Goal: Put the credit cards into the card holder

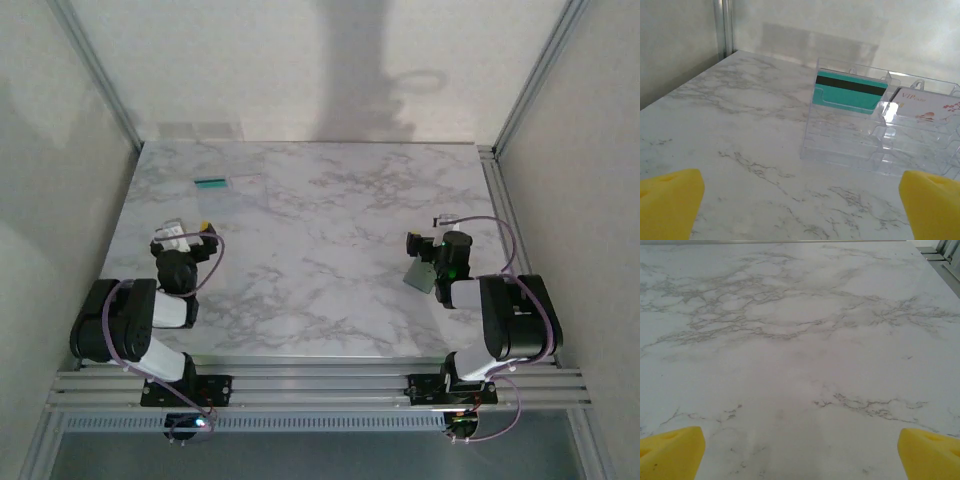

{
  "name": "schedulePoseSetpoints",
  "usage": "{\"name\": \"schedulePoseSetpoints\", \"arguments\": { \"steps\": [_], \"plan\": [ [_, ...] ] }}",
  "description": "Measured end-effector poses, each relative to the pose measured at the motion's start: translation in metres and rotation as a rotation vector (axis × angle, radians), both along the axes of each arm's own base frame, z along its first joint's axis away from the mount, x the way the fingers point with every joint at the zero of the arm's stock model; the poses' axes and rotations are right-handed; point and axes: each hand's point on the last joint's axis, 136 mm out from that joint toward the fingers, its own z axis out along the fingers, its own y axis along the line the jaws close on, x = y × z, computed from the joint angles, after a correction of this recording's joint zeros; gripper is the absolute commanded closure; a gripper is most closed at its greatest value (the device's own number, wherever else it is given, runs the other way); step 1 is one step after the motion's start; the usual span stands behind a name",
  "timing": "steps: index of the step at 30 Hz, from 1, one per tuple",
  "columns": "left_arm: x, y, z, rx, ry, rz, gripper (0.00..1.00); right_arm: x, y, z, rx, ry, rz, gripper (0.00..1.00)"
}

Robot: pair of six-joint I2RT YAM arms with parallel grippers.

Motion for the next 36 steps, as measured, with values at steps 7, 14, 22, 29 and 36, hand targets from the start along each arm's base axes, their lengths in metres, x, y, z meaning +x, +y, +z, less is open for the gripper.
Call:
{"name": "schedulePoseSetpoints", "arguments": {
  "steps": [7, 14, 22, 29, 36],
  "plan": [
    [0.000, 0.000, 0.000, 0.000, 0.000, 0.000, 0.00, 0.000, 0.000, 0.000, 0.000, 0.000, -0.001, 0.01],
    [0.000, 0.000, 0.000, 0.000, 0.000, 0.000, 0.00, 0.000, 0.000, 0.000, 0.000, 0.000, 0.000, 0.01],
    [0.000, 0.000, 0.000, 0.000, 0.000, 0.000, 0.00, 0.000, 0.000, 0.000, 0.000, 0.000, -0.001, 0.01],
    [0.002, -0.003, 0.000, 0.008, 0.029, -0.005, 0.00, -0.001, -0.005, 0.003, 0.008, 0.054, -0.035, 0.01],
    [0.004, -0.032, 0.086, -0.052, -0.080, -0.047, 0.00, 0.030, -0.041, 0.113, 0.164, 0.090, -0.370, 0.04]
  ]
}}
